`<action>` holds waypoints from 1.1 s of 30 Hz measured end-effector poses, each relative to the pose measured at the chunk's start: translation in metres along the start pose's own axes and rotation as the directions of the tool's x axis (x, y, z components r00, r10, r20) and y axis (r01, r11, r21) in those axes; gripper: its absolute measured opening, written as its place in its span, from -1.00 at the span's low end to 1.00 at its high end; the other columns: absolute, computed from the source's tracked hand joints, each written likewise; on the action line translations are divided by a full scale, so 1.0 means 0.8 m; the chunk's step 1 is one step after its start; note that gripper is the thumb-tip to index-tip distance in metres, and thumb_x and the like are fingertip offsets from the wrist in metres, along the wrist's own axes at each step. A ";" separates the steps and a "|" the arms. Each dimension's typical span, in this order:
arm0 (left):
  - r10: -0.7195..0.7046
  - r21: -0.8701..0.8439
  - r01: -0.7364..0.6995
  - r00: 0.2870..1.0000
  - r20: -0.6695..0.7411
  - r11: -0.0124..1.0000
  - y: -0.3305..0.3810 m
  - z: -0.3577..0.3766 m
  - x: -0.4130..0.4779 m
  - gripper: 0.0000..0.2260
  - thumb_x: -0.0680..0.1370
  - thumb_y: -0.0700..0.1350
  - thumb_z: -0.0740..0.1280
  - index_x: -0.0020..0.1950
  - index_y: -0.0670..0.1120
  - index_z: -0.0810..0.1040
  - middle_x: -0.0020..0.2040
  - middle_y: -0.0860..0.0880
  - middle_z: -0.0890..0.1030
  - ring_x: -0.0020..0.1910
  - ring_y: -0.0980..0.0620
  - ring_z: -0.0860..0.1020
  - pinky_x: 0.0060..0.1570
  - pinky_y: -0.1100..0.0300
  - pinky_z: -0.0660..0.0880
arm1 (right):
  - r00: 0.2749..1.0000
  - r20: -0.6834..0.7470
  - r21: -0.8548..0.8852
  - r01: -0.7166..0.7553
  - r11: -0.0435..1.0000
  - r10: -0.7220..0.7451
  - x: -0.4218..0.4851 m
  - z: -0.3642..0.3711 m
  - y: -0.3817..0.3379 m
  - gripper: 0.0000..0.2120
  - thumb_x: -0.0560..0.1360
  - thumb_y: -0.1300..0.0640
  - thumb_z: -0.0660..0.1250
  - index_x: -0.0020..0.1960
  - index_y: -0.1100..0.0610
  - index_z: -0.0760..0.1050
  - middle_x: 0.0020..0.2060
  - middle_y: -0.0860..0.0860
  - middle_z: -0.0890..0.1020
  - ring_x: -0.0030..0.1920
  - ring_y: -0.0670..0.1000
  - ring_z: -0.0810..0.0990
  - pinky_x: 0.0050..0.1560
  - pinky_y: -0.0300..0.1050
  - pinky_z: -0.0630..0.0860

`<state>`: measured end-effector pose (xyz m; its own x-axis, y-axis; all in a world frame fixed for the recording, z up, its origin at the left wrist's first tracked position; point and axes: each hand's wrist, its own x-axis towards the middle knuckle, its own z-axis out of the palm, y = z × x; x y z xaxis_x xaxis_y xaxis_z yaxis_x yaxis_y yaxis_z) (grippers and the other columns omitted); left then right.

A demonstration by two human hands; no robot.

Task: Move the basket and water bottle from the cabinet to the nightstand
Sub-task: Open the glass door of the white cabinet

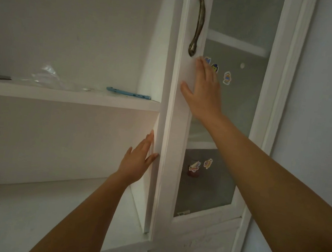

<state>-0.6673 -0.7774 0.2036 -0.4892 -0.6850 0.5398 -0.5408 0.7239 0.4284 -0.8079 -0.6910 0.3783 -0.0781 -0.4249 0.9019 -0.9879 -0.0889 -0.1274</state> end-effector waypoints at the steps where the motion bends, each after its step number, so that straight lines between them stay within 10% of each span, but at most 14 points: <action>1: 0.001 0.000 -0.001 1.000 0.001 1.000 0.000 0.000 -0.001 -0.40 0.58 0.14 0.06 0.48 0.09 -0.23 0.53 0.01 0.06 0.48 -0.02 0.13 0.44 -0.15 0.08 | 1.000 -0.019 0.038 -0.011 0.999 0.012 0.006 0.000 -0.004 -0.39 0.53 0.01 0.18 0.47 0.21 0.04 0.49 0.15 0.14 0.49 0.14 0.09 0.50 0.02 0.03; 23: -0.017 0.003 0.017 1.000 0.014 1.000 -0.002 0.000 -0.001 -0.40 0.56 0.19 0.03 0.47 0.12 -0.25 0.54 0.06 0.00 0.49 0.01 0.05 0.44 -0.11 -0.06 | 0.901 -0.161 0.717 -0.174 0.675 0.403 0.061 0.009 -0.052 -0.49 0.23 0.28 0.44 0.16 0.17 0.41 -0.17 -0.23 0.36 0.06 0.01 0.42 0.19 -0.01 0.43; 33: -0.017 -0.003 0.017 0.999 0.034 1.000 -0.003 -0.001 -0.002 -0.40 0.56 0.20 0.02 0.47 0.13 -0.26 0.54 0.06 -0.02 0.50 0.02 0.04 0.45 -0.11 -0.08 | 0.892 -0.021 0.684 -0.317 0.657 0.452 0.085 -0.006 -0.046 -0.70 0.16 0.11 0.36 -0.14 -0.01 0.37 0.28 0.10 0.37 0.32 0.09 0.35 0.32 0.09 0.37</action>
<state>-0.6649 -0.7777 0.2024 -0.5030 -0.6995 0.5077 -0.5473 0.7124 0.4393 -0.7773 -0.7125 0.4461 -0.5186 -0.4004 0.7554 -0.5322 -0.5403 -0.6518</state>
